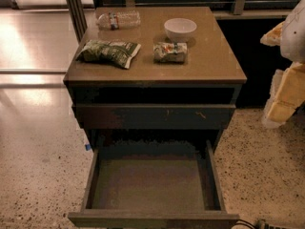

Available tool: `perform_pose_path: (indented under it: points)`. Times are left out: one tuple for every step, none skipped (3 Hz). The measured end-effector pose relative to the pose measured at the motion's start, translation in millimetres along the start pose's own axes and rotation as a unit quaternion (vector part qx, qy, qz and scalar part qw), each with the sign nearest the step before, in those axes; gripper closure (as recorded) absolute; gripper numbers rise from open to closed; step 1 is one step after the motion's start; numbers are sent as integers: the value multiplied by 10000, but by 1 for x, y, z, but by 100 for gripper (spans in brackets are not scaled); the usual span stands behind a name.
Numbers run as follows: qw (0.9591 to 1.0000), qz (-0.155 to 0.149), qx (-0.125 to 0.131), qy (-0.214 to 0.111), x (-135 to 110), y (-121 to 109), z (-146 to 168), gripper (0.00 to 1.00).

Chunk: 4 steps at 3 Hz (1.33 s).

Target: Place 7up can into middle drawer

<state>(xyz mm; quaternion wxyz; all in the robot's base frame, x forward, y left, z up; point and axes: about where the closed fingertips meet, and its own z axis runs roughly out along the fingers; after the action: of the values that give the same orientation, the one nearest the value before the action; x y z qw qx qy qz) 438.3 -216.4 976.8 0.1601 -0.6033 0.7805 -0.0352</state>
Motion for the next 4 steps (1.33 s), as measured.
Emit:
perform_pose_path:
  points:
    - [10000, -12, 12, -10, -1, -1, 0, 0]
    - [9992, -390, 31, -111, -31, -29, 19, 0]
    - [9951, -969, -73, -166, -81, -87, 56, 0]
    - [9910, -1309, -225, -153, -118, -124, 88, 0]
